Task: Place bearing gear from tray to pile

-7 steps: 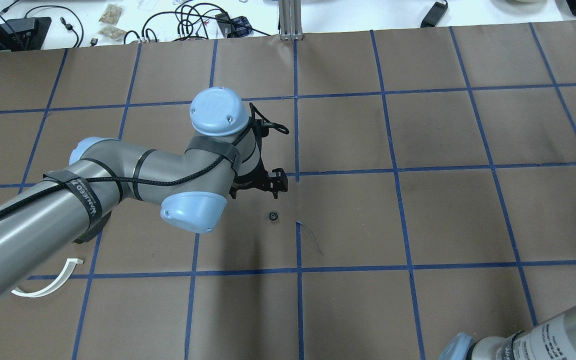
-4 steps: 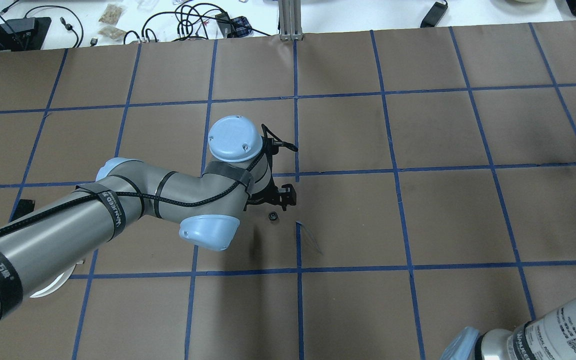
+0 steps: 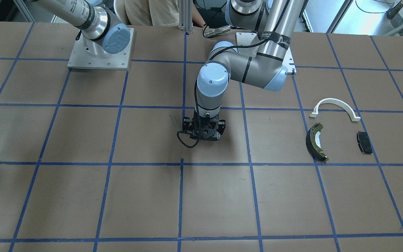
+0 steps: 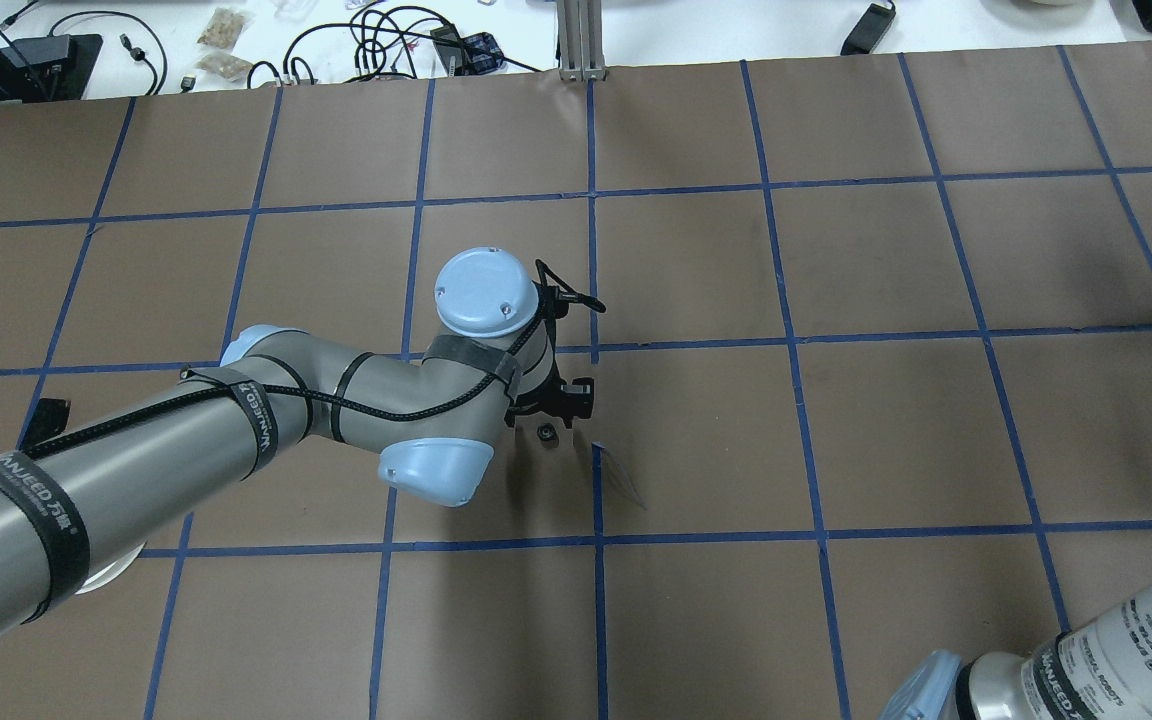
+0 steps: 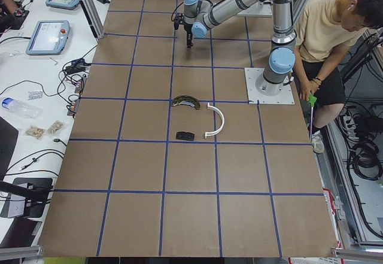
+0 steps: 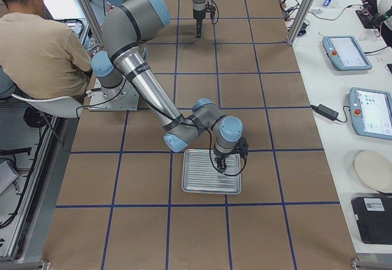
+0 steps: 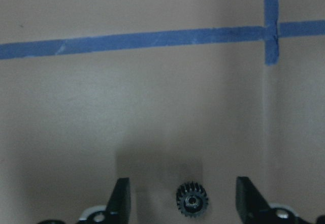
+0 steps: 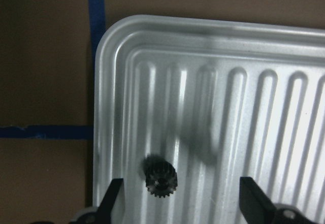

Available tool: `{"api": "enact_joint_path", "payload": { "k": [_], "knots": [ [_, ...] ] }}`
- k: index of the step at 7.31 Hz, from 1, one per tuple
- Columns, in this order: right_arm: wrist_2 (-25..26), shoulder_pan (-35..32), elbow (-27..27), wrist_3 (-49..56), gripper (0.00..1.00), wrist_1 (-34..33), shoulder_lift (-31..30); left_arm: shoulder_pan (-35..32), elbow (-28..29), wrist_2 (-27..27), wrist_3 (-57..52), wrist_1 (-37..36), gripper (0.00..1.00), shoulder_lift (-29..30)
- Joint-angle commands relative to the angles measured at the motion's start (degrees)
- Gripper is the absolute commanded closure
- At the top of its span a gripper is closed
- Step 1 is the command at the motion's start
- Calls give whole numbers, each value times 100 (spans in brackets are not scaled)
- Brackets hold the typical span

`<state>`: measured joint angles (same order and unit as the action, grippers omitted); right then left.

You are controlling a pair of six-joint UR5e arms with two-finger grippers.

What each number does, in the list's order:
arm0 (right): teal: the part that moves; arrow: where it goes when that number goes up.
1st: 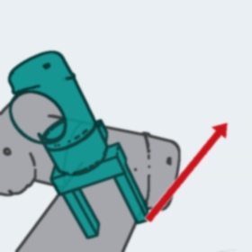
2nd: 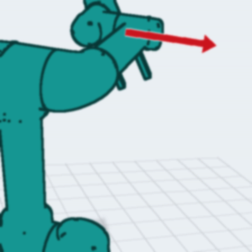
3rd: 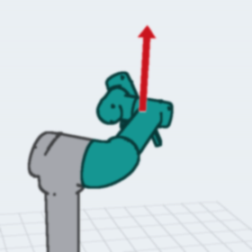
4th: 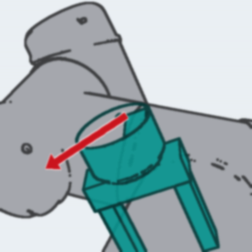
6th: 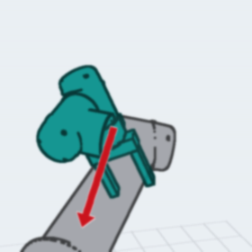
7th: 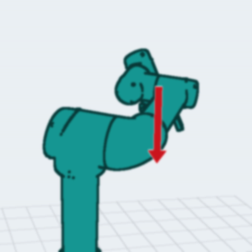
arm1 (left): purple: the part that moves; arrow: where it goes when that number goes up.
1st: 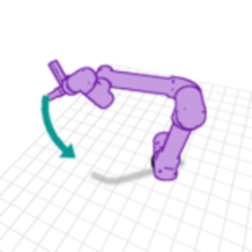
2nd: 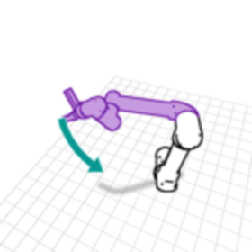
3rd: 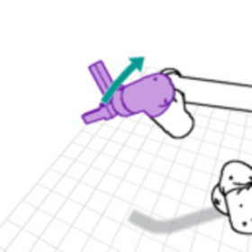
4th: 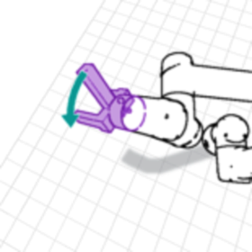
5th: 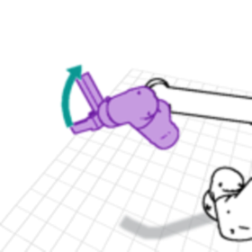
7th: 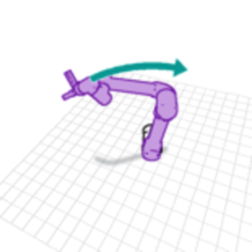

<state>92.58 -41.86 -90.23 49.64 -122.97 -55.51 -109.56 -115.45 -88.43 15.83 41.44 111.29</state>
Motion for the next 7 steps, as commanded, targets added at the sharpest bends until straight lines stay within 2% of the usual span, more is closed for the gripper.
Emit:
{"api": "enact_joint_path", "payload": {
  "k": [1,2,4,5,6,7],
  "knots": [
    [23,2,-21,2,19,19,32,-4,-3,1,-1,-4,29,42],
    [24,2,-21,2,23,19,32,-4,-12,1,8,4,37,42],
    [58,2,-12,-7,56,28,32,-4,-12,1,-1,74,68,42],
    [24,2,-12,-42,67,10,32,-4,-12,10,-53,75,91,51],
    [15,-6,-3,-59,74,-16,67,-4,-3,19,-53,83,100,51],
    [6,2,-3,-86,77,-147,93,22,58,28,-184,75,100,42]
  ]
}}
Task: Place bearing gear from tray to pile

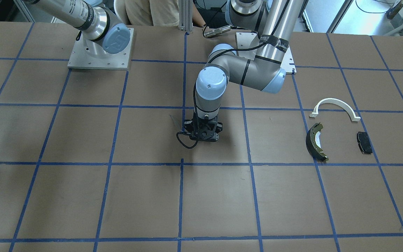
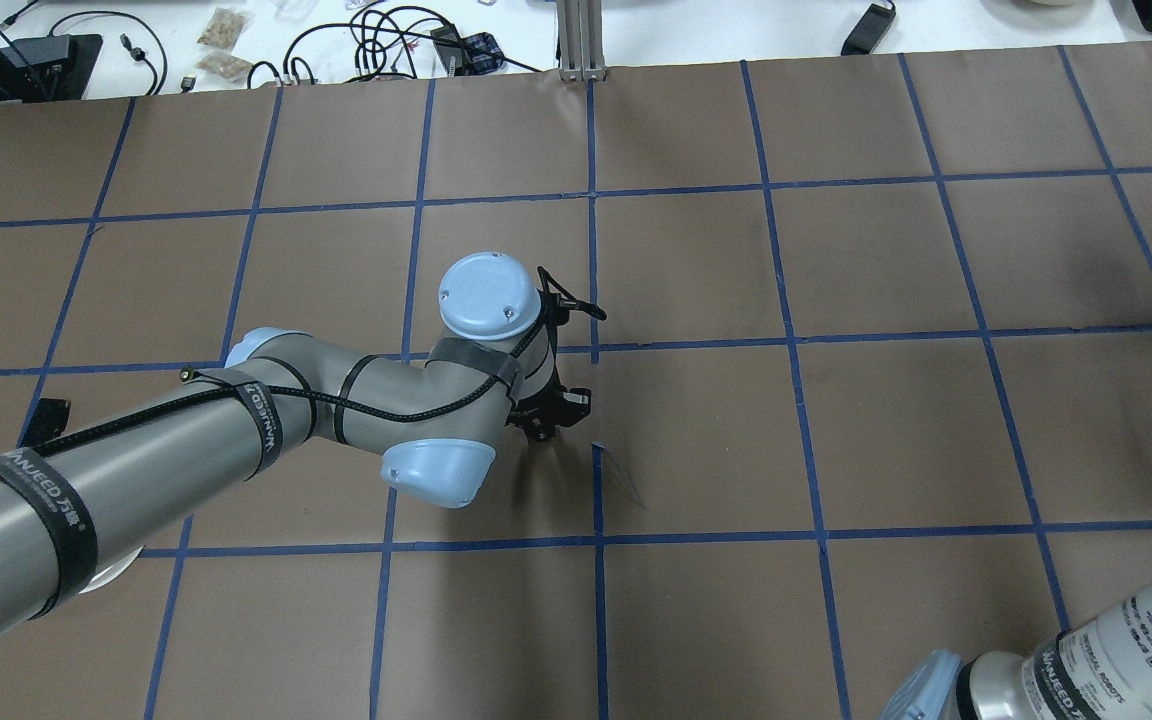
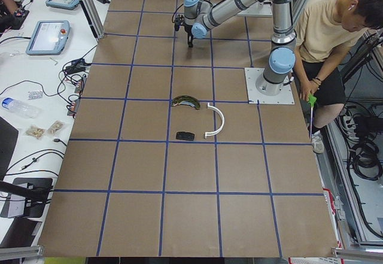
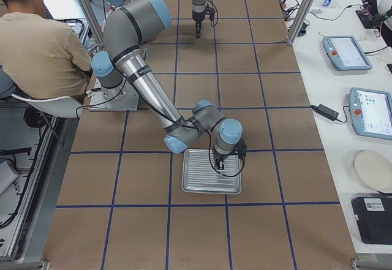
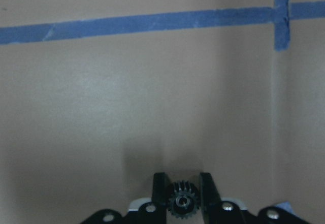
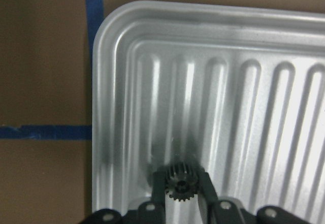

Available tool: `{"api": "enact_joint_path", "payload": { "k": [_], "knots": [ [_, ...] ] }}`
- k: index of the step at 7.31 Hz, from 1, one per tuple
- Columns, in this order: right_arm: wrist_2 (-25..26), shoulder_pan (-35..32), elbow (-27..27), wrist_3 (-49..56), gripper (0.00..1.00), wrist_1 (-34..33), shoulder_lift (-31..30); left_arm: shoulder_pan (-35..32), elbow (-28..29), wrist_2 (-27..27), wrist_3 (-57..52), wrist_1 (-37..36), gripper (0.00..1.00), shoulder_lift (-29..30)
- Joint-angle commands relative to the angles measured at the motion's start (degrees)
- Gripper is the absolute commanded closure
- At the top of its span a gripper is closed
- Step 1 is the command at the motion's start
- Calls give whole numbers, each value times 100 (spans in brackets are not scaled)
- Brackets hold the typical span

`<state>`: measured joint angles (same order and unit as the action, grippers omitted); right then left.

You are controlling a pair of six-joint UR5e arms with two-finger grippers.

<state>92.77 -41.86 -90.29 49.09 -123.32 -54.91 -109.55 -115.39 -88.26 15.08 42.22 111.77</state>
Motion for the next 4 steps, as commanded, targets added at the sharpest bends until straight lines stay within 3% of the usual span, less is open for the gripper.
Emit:
{"api": "enact_joint_path", "payload": {
  "k": [1,3,4],
  "knots": [
    [22,-50,12,-57,81,-131,7,99,200,-7,-371,127,100,-136],
    [109,-373,56,-179,81,-236,-107,781,1503,-95,-1083,2112,100,-348],
    [380,-837,47,-459,82,-150,-482,1369,2259,-156,-1912,3211,100,-401]
  ]
}}
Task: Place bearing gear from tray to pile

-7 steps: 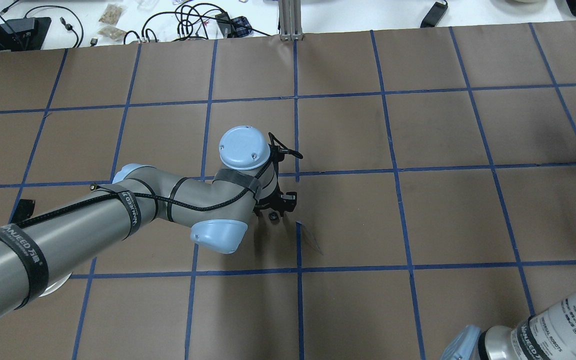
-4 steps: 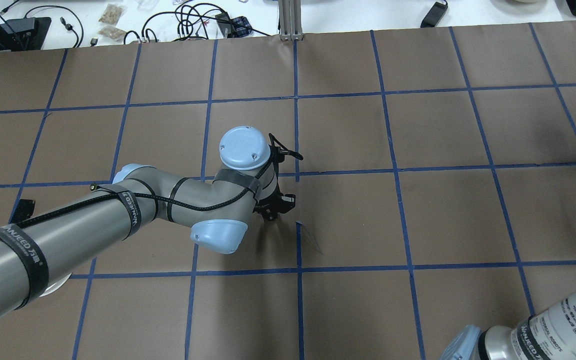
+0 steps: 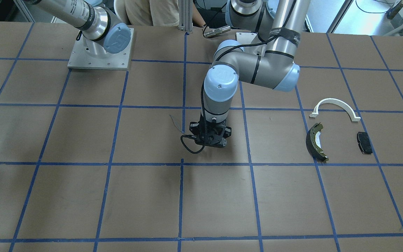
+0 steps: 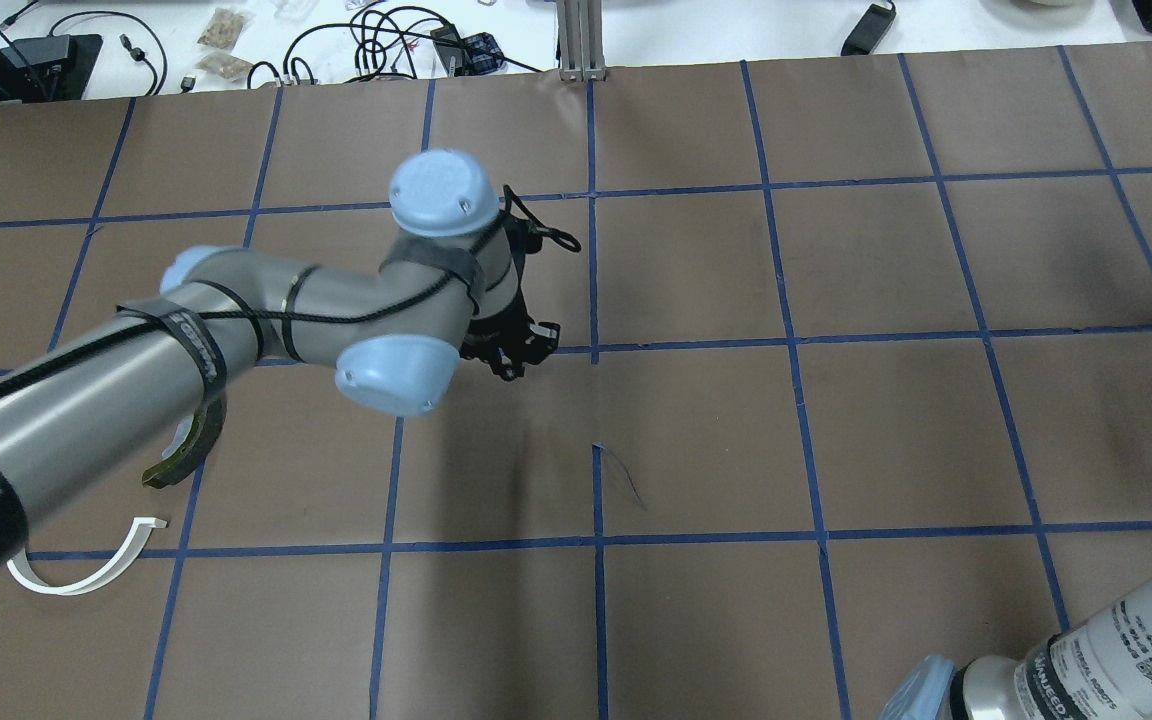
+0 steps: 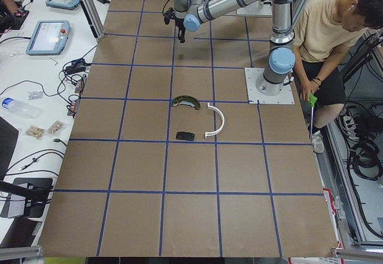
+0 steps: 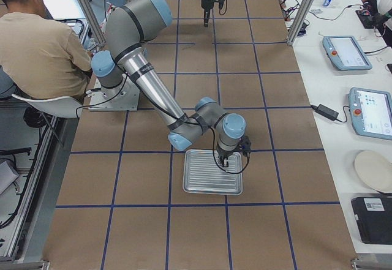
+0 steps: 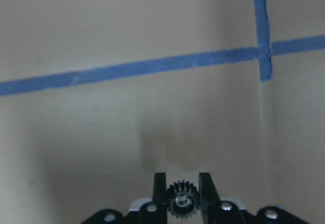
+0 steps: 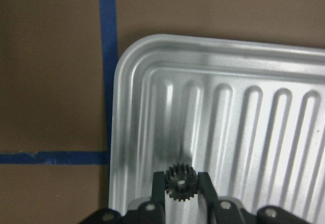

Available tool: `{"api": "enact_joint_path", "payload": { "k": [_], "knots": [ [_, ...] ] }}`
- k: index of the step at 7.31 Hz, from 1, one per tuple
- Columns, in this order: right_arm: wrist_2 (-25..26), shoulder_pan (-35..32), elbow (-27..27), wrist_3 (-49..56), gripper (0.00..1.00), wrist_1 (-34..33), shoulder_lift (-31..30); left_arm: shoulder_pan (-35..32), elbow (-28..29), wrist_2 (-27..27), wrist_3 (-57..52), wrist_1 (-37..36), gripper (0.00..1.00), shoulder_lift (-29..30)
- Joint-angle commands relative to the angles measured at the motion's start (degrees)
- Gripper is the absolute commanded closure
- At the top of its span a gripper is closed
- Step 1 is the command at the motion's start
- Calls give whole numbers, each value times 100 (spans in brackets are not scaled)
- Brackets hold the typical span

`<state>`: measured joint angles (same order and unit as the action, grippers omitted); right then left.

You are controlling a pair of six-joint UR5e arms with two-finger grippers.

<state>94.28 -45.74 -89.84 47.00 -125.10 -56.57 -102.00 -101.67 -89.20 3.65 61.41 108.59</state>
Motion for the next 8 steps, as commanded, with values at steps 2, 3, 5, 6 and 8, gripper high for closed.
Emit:
{"api": "enact_joint_path", "payload": {
  "k": [2,3,5,6,8],
  "knots": [
    [240,-1729,-69,-1494,81,380,-933,1853,1395,-378,-2126,1901,100,-84],
    [118,-2458,-138,-1822,82,982,-1083,2459,1378,-388,-2645,1901,100,-75],
    [-269,-4188,-392,-3506,82,1119,-1111,3401,1325,-388,-3089,1893,100,3],
    [-296,-5172,-655,-4836,82,928,-1094,3780,1073,-379,-3203,1797,100,21],
    [-357,-6573,-929,-6747,79,14,-840,4186,598,-598,-3825,1394,100,21]
  ]
}}
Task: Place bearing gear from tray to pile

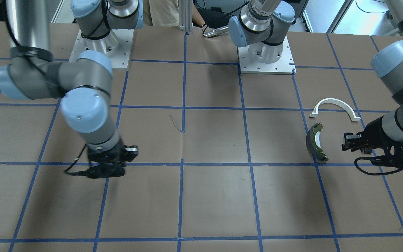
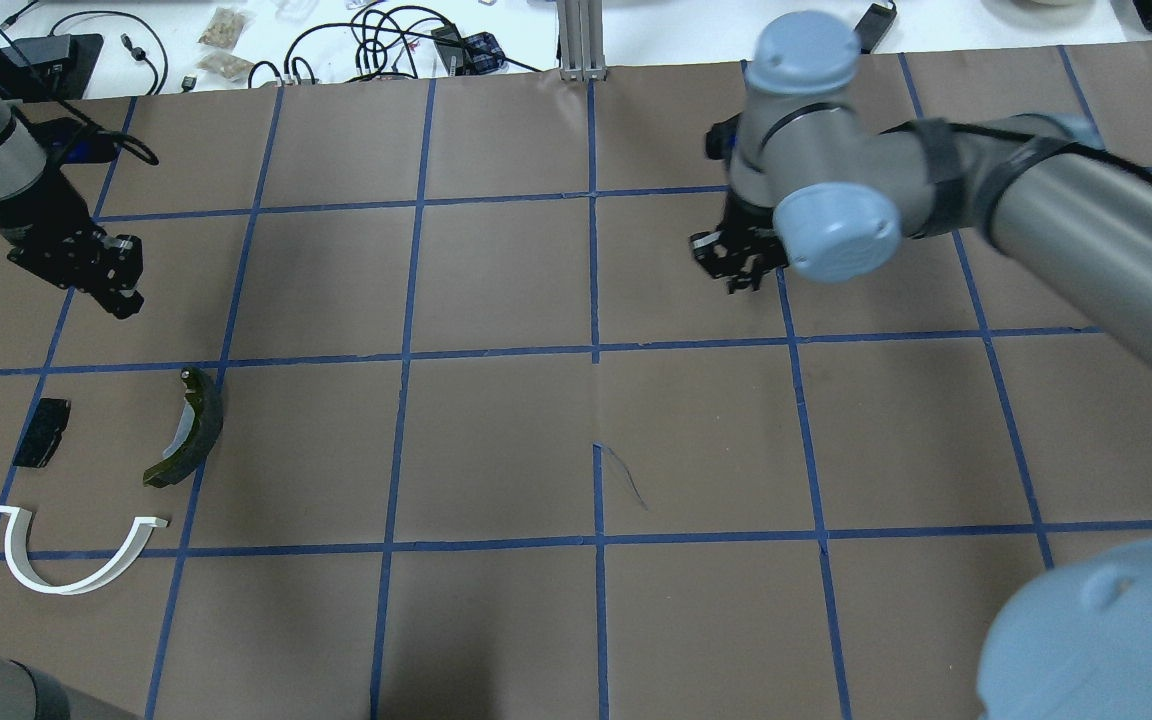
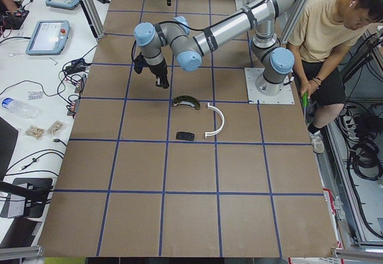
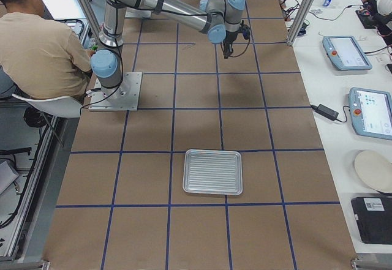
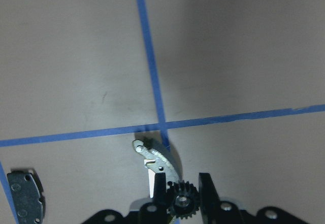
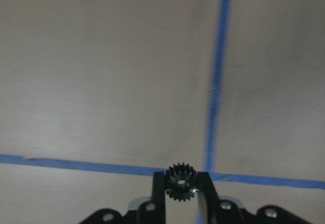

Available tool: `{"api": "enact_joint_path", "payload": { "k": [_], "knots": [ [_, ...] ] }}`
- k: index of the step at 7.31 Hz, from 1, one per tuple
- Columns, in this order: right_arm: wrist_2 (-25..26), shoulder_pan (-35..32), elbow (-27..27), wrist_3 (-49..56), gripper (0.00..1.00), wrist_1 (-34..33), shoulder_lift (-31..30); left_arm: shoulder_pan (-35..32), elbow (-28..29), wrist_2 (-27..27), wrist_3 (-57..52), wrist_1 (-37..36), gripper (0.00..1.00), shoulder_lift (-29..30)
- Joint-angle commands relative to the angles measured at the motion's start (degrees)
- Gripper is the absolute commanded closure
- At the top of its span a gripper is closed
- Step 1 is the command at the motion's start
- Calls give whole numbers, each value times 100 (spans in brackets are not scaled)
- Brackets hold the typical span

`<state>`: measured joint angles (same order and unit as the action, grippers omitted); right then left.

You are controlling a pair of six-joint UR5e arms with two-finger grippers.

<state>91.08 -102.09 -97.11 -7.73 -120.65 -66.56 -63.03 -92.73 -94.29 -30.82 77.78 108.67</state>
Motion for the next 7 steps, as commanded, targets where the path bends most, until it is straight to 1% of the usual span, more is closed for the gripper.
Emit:
{"api": "enact_joint_path", "payload": {
  "k": [1,2,3,4,5,6,7],
  "knots": [
    [-20,-1449,-342,-2058,75,-894,291,456,-551,-81,-468,-463,100,22],
    [-115,-1846,-474,-2432,71,-1316,397,554,-832,-81,-503,-779,100,40],
    [-325,-1989,-606,-2522,71,-1564,390,590,-1087,-98,-660,-1226,100,40],
    [-232,-1991,-660,-2419,58,-1628,381,599,-1307,-99,-740,-1526,100,49],
    [-196,-1991,-695,-2383,1,-1881,389,607,-1466,-90,-741,-1572,100,58],
    [-169,-1912,-626,-2365,0,-1909,372,677,-1572,-81,-750,-1608,100,75],
    [144,-1598,-468,-1791,0,-1857,215,730,-1643,-90,-732,-1608,100,84]
  ]
}}
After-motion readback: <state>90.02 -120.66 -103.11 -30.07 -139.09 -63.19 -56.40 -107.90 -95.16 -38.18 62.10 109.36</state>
